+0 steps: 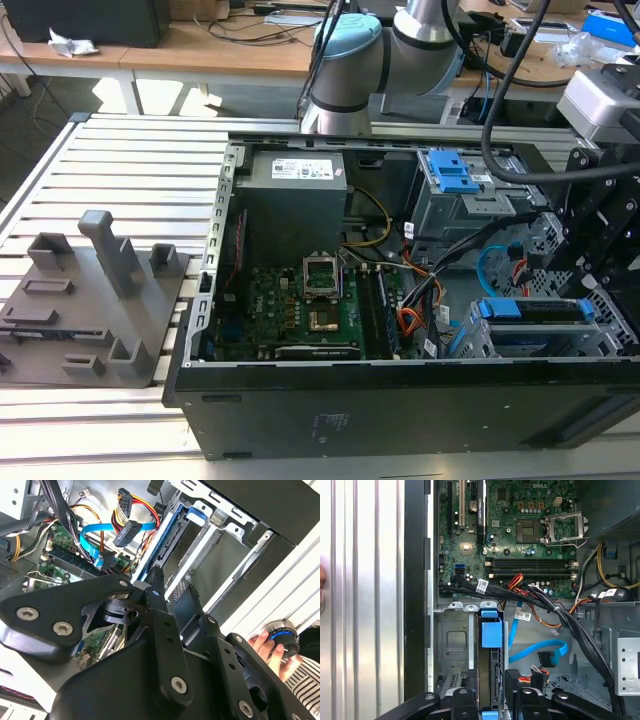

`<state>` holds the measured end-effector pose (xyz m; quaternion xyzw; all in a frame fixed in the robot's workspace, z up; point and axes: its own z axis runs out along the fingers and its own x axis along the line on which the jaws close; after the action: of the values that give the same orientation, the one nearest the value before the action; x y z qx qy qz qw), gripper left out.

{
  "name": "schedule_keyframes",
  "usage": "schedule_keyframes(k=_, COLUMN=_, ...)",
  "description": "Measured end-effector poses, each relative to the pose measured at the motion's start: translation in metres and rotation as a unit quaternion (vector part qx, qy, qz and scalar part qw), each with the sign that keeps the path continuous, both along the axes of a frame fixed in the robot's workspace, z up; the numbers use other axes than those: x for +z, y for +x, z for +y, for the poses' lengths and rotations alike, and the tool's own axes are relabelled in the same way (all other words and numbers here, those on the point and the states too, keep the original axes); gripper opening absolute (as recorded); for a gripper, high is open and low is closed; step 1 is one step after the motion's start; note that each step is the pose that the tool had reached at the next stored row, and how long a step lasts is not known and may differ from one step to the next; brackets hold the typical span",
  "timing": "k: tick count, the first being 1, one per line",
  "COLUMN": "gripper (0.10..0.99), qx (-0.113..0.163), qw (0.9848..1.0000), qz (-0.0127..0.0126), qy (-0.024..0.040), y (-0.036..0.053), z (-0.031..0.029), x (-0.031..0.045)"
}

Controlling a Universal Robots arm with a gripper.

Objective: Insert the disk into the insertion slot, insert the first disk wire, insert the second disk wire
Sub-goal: 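Insert the first disk wire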

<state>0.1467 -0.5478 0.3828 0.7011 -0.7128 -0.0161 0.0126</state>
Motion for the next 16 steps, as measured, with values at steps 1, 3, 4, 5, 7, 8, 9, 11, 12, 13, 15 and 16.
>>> schedule_keyframes(k=1, gripper=0.361, qx=0.0, qw=1.0, qz=0.0, qy=-0.0001, y=0.0, z=0.0004, x=0.0001)
schedule_keyframes(k=3, gripper=0.361, qx=0.0, qw=1.0, qz=0.0, qy=0.0001, y=0.0, z=0.0032, x=-0.0001)
schedule_keyframes(k=4, gripper=0.361, qx=0.0, qw=1.0, qz=0.0, qy=0.0, y=0.0, z=0.0069, x=0.0)
schedule_keyframes(k=5, gripper=0.361, qx=0.0, qw=1.0, qz=0.0, qy=0.0, y=0.0, z=0.0125, x=0.0)
schedule_keyframes(k=7, gripper=0.361, qx=0.0, qw=1.0, qz=0.0, qy=0.0, y=0.0001, z=0.0178, x=-0.0001)
schedule_keyframes(k=8, gripper=0.361, qx=0.0, qw=1.0, qz=0.0, qy=0.0, y=0.0001, z=0.0237, x=-0.0001)
schedule_keyframes(k=9, gripper=0.361, qx=0.0, qw=1.0, qz=0.0, qy=0.0, y=0.0001, z=0.0282, x=-0.0001)
schedule_keyframes(k=11, gripper=0.361, qx=0.0, qw=1.0, qz=0.0, qy=-0.0001, y=0.0002, z=0.0348, x=0.0)
schedule_keyframes(k=12, gripper=0.361, qx=0.0, qw=1.0, qz=0.0, qy=0.0, y=0.0002, z=0.037, x=-0.0001)
schedule_keyframes(k=13, gripper=0.361, qx=0.001, qw=1.0, qz=0.0, qy=-0.0001, y=0.0003, z=0.0403, x=0.0)
schedule_keyframes(k=15, gripper=0.361, qx=0.001, qw=1.0, qz=0.0, qy=0.0, y=0.0003, z=0.0428, x=-0.0001)
schedule_keyframes(k=16, gripper=0.361, qx=0.001, qw=1.0, qz=0.0, qy=0.0, y=0.0007, z=0.0433, x=-0.0003)
